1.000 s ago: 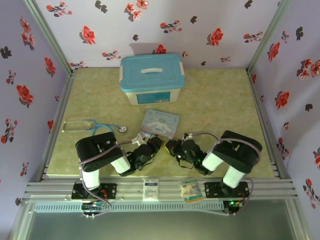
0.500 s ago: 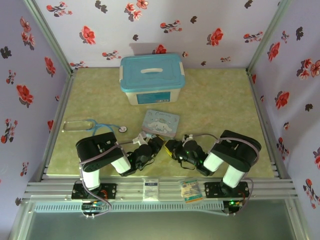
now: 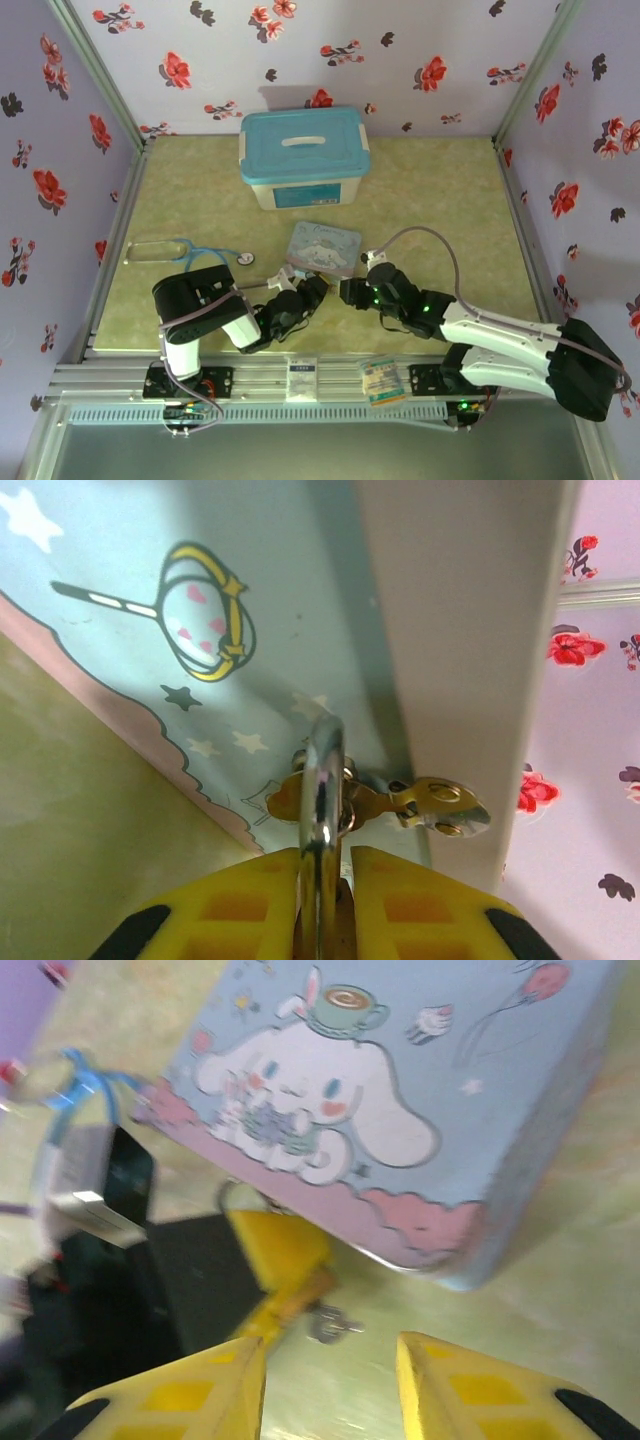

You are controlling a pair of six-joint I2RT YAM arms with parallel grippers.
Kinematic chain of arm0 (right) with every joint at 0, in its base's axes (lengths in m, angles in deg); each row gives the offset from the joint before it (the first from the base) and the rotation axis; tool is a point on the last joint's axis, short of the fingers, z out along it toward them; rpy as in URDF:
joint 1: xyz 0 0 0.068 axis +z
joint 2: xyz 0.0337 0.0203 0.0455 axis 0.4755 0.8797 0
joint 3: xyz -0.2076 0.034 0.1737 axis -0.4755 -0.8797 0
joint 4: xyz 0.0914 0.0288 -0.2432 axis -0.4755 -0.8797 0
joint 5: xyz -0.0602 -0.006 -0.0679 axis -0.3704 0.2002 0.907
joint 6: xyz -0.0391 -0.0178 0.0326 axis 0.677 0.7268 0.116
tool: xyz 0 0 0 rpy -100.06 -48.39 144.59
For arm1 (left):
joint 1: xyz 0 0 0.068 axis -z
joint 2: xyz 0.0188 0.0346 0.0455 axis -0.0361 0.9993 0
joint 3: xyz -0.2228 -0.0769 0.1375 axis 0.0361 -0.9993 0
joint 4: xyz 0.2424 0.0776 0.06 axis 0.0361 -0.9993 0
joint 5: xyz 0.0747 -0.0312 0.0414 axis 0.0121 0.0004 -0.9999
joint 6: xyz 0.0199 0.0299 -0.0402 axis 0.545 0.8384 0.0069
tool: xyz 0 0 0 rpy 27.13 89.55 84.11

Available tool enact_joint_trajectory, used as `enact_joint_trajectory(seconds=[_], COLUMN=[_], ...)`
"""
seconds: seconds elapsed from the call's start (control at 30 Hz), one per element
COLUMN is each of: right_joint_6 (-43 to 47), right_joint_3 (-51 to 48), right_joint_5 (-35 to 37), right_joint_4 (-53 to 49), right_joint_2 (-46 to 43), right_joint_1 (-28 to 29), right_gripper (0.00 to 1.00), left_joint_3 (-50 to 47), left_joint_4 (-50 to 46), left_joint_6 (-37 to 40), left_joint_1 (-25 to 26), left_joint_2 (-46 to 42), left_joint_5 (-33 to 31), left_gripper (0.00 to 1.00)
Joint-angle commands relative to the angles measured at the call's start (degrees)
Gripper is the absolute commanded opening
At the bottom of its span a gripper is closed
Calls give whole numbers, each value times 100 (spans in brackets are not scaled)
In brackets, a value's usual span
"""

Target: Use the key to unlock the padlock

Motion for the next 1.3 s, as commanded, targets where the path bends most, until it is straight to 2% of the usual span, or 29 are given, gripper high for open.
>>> enact_joint_trajectory(seconds=[0.0,0.1,0.37,0.43,0.77,0.93,1.13,1.27], right_joint_6=[1713,2060,2815,2848,3147,3288,3229,3050], right_joint_3=[59,261,1140,1196,722,836,644,430], right_joint_5=[42,100,1406,1439,1592,1561,1362,1615], right_joint_4=[-850,-672,-1176,-1035,318,284,285,461], right_joint_2=[-31,174,1652,1870,2017,2250,2289,2145], right_joint_1=[105,260,1124,1170,1166,1176,1210,1213], right_gripper=[48,48,42,40,37,32,33,32], left_joint_3=[-26,-37,-96,-104,-122,-113,-137,-141], left_joint_4=[272,272,272,277,272,279,272,265], left_joint_6=[-34,-10,-42,-42,-25,-45,-38,-21], left_joint_1=[71,71,64,62,53,51,36,29], left_joint_2=[72,57,16,3,-170,-205,-235,-252], left_joint_5=[204,240,350,347,419,428,424,446], left_gripper=[0,0,0,0,0,0,0,0])
